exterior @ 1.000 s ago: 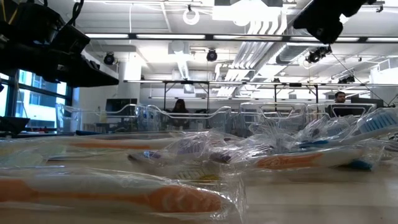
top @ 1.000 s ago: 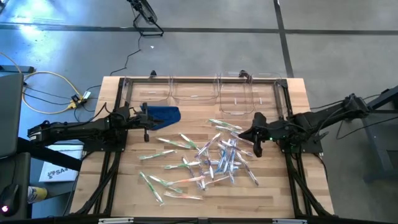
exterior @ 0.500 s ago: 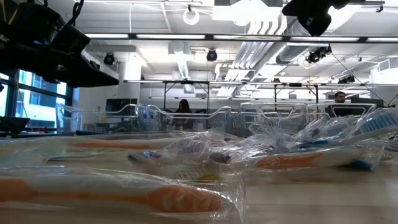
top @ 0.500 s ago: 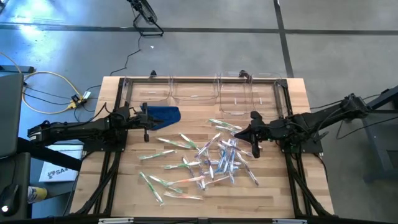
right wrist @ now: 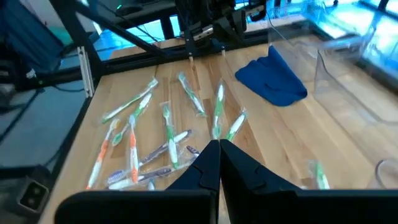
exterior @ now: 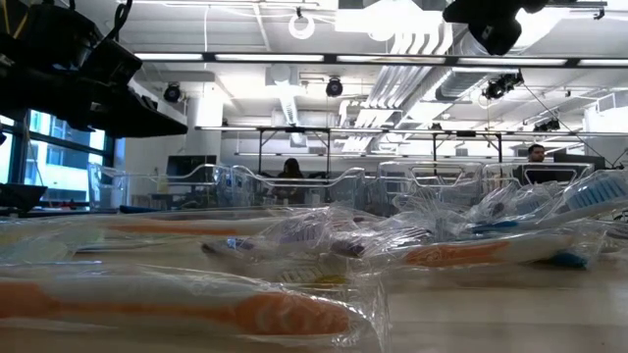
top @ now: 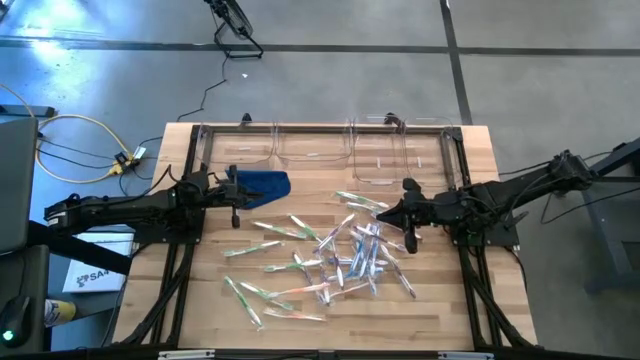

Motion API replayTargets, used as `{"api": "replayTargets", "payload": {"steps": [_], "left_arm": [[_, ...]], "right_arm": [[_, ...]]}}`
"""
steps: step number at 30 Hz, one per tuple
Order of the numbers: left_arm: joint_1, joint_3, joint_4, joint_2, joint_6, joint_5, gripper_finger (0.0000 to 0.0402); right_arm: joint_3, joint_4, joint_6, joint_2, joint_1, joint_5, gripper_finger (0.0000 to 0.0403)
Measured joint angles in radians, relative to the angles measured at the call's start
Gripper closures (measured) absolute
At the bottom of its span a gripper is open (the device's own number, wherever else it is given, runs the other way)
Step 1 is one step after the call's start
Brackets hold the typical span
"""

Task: Pick & Place Toothbrushes
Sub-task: Put the violet toothbrush into the left transparent bin

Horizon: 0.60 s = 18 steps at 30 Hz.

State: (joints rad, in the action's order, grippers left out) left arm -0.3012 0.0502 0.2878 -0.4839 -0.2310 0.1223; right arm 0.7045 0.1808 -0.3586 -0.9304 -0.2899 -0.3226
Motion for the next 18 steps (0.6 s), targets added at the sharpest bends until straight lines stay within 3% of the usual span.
{"api": "replayTargets", "payload": {"steps": [8, 18], "left_arm": [[0.0, 0.0, 0.0, 0.0, 0.0, -0.002, 0.0401], [0.0, 0.0, -0.003, 0.0, 0.0, -0.002, 0.0401]], "right_arm": [[0.0, 0.006, -0.038, -0.162, 0.07, -0.07, 0.0363], [0.0, 0.025, -0.08, -0.3, 0.138, 0.054, 0.0208]]}}
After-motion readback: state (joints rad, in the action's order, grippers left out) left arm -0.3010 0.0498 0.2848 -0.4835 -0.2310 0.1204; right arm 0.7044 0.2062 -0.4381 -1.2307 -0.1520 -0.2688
